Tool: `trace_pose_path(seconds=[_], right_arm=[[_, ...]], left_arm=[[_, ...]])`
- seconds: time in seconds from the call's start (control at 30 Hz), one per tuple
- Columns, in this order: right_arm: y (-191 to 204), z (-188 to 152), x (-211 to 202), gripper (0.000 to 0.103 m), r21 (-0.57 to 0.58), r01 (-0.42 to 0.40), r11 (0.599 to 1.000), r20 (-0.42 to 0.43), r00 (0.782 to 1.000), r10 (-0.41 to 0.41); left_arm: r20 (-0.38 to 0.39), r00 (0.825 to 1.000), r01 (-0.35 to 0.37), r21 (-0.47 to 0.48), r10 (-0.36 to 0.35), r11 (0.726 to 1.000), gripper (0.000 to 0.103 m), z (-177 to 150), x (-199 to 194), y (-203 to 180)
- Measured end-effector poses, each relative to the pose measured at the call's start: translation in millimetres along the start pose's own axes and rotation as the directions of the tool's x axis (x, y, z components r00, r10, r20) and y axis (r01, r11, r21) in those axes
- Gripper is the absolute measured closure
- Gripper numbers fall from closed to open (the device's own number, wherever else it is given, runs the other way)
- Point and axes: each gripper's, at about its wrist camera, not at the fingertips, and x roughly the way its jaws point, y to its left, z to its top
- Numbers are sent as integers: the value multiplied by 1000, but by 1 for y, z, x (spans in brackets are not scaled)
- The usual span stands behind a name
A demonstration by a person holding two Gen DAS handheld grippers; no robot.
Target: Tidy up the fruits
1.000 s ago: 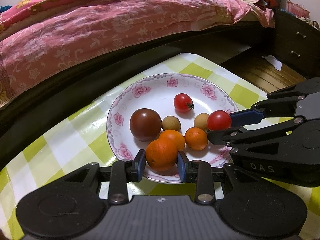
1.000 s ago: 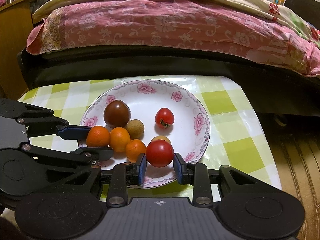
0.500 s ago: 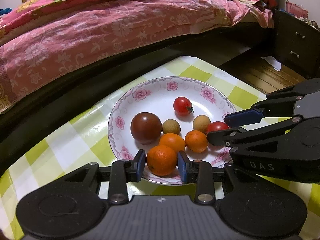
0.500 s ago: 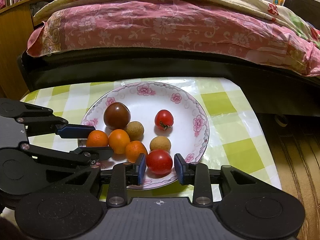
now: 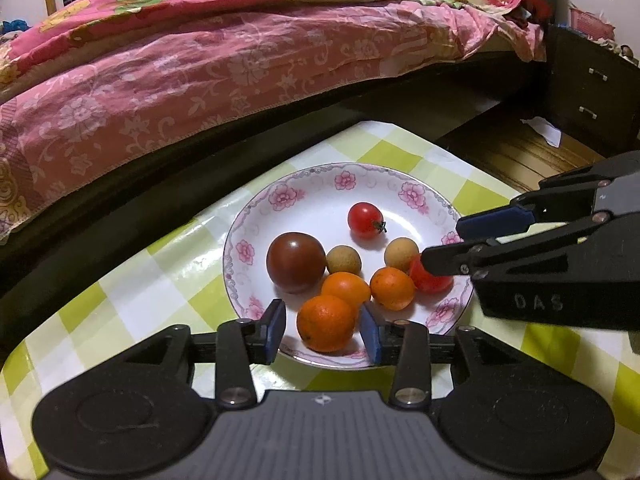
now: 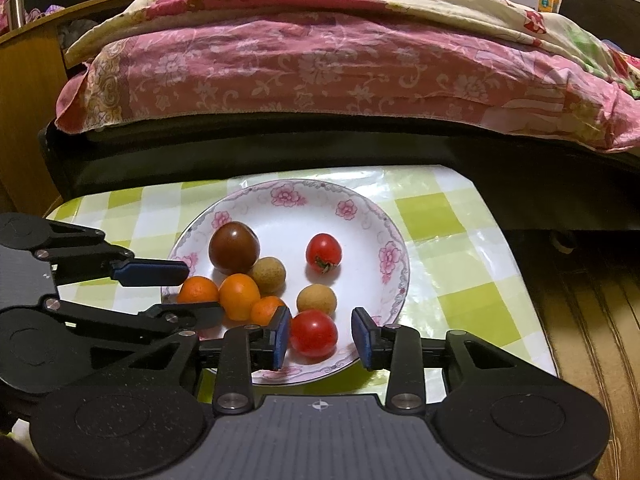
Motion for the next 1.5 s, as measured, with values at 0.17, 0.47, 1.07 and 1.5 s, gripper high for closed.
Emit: trace_pose_path(seconds=[0.17,0.47,1.07,1.5], right_arm=[[-3,2,-6,71,15,4,1000,15,1000,-4],[-3,0,-9,69,20,26,999,7,1000,-26],[-4,-9,-13,68,73,22,997,-56,998,-18],[-7,-10,-13,65,84,33,996,-65,998,-27]], left_arm=[[4,1000,0,6,0,1000,55,-1,-4,-2],[-2,1000,-16,6,16,1000,48,-4,-5,-2],[-8,998,-60,-14,59,998,32,-9,-13,0],[-9,998,-68,-20,68,997,28,-6,-9,-3]])
